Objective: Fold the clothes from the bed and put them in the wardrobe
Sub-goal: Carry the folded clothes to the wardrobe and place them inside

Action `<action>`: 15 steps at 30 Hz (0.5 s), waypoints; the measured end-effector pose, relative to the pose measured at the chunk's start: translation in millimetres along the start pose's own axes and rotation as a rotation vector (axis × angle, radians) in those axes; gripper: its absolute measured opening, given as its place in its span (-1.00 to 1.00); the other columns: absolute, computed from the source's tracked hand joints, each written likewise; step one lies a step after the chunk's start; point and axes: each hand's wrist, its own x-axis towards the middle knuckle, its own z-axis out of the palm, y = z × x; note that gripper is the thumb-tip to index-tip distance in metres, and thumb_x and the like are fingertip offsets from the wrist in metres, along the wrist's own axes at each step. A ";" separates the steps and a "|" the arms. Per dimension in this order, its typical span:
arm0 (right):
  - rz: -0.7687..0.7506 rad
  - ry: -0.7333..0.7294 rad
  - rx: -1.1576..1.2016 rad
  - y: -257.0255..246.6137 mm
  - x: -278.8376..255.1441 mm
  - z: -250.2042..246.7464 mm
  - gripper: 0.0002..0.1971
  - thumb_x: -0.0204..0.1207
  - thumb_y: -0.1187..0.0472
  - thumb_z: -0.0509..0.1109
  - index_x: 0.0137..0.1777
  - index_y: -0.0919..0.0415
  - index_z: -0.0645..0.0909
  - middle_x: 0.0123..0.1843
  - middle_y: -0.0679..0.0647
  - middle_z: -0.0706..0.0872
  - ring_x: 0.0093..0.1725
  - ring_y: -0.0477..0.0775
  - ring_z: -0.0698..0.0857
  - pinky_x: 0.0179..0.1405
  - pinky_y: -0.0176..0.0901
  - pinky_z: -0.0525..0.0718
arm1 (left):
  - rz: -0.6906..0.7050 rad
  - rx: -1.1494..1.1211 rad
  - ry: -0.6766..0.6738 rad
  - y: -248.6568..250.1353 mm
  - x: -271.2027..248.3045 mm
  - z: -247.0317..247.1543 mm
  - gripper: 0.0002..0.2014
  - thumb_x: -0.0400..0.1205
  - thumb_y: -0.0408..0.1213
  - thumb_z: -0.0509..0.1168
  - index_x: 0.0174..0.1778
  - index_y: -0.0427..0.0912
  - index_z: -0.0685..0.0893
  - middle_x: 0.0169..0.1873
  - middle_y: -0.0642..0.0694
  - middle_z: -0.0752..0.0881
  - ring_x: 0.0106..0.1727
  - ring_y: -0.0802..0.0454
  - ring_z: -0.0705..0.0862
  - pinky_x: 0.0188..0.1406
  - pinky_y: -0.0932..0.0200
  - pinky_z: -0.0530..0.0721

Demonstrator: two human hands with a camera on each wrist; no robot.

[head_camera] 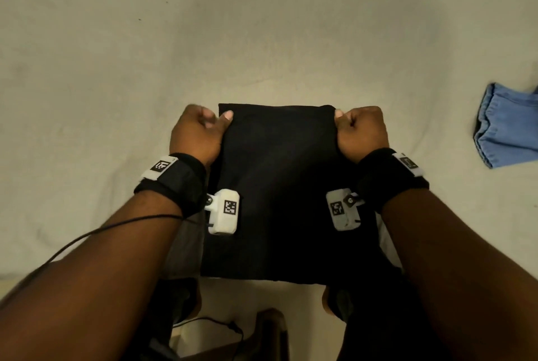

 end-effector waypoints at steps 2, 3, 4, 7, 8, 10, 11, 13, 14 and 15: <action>-0.109 0.094 -0.039 -15.5 -15.1 -11.3 -0.70 0.55 -0.20 0.43 0.10 -0.03 0.59 0.29 0.06 0.54 0.18 0.14 0.65 0.23 0.13 0.56 | 0.345 0.124 0.079 17.5 -13.4 -11.7 -0.60 0.60 0.14 0.44 0.27 0.04 0.63 0.17 0.04 0.68 0.16 0.04 0.67 0.09 0.17 0.60; -0.205 0.062 -0.071 -22.6 -24.8 -13.6 -0.47 0.46 -0.29 0.44 0.36 -0.10 0.51 0.48 0.02 0.46 0.40 0.12 0.57 0.37 0.20 0.50 | 0.545 0.160 0.033 27.4 -24.9 -13.4 -0.54 0.59 0.13 0.44 0.35 0.07 0.62 0.28 0.03 0.66 0.25 0.04 0.65 0.21 0.10 0.61; -0.315 -0.036 -0.142 -29.7 -36.3 -12.6 -0.21 0.36 -0.40 0.45 0.56 -0.13 0.38 0.62 0.01 0.35 0.58 0.14 0.43 0.48 0.28 0.44 | 0.704 0.205 -0.100 33.1 -38.5 -9.9 -0.45 0.56 0.16 0.46 0.44 0.08 0.59 0.38 0.00 0.63 0.37 0.01 0.60 0.36 0.01 0.59; -0.398 -0.489 -0.575 -35.9 -59.3 5.0 0.39 0.00 -0.61 0.51 0.74 -0.26 -0.22 0.81 0.01 -0.25 0.79 0.21 -0.22 0.60 0.67 0.02 | 0.698 0.709 -0.598 21.0 -60.5 16.5 0.13 0.30 0.46 0.48 0.74 0.29 0.06 0.78 -0.03 0.02 0.79 -0.18 -0.03 0.70 -0.44 0.06; -0.355 -0.568 -0.659 -28.0 -57.2 10.0 0.49 -0.08 -0.65 0.52 0.72 -0.29 -0.36 0.78 -0.03 -0.40 0.77 0.20 -0.36 0.56 0.73 -0.10 | 0.601 0.845 -0.642 8.6 -55.8 22.1 0.30 0.19 0.55 0.46 0.74 0.36 -0.18 0.78 0.04 -0.24 0.79 -0.18 -0.26 0.67 -0.55 -0.09; -0.281 -0.577 -0.670 -13.9 -46.7 9.7 0.60 -0.23 -0.72 0.48 0.67 -0.32 -0.49 0.75 -0.08 -0.51 0.73 0.18 -0.47 0.50 0.77 -0.21 | 0.441 0.863 -0.633 -8.7 -40.5 21.9 0.53 -0.03 0.62 0.48 0.64 0.43 -0.46 0.69 0.09 -0.53 0.73 -0.22 -0.47 0.61 -0.62 -0.23; -0.245 -0.573 -0.652 -6.8 -40.9 8.0 0.64 -0.29 -0.74 0.47 0.66 -0.32 -0.53 0.74 -0.11 -0.54 0.72 0.18 -0.50 0.49 0.77 -0.23 | 0.387 0.828 -0.633 -12.3 -33.8 19.9 0.59 -0.11 0.62 0.50 0.60 0.45 -0.53 0.65 0.10 -0.60 0.70 -0.27 -0.51 0.60 -0.60 -0.26; -0.219 -0.590 -0.612 -1.7 -35.0 5.3 0.68 -0.34 -0.74 0.48 0.64 -0.32 -0.57 0.72 -0.15 -0.57 0.70 0.17 -0.54 0.53 0.77 -0.22 | 0.349 0.802 -0.652 -13.1 -26.7 18.0 0.64 -0.16 0.59 0.54 0.55 0.46 -0.59 0.61 0.10 -0.66 0.67 -0.36 -0.54 0.61 -0.58 -0.30; -0.224 -0.596 -0.597 -0.3 -33.8 6.3 0.68 -0.34 -0.73 0.50 0.63 -0.33 -0.58 0.71 -0.15 -0.59 0.69 0.16 -0.56 0.54 0.76 -0.20 | 0.348 0.812 -0.657 -12.4 -26.5 18.1 0.65 -0.16 0.59 0.54 0.55 0.45 -0.60 0.61 0.09 -0.66 0.67 -0.38 -0.54 0.61 -0.60 -0.29; -0.227 -0.597 -0.585 0.2 -32.6 7.3 0.68 -0.34 -0.72 0.51 0.62 -0.34 -0.58 0.71 -0.16 -0.60 0.69 0.15 -0.57 0.55 0.75 -0.19 | 0.351 0.829 -0.659 -11.5 -26.2 18.3 0.66 -0.17 0.59 0.54 0.56 0.44 -0.59 0.62 0.07 -0.66 0.67 -0.39 -0.54 0.61 -0.61 -0.27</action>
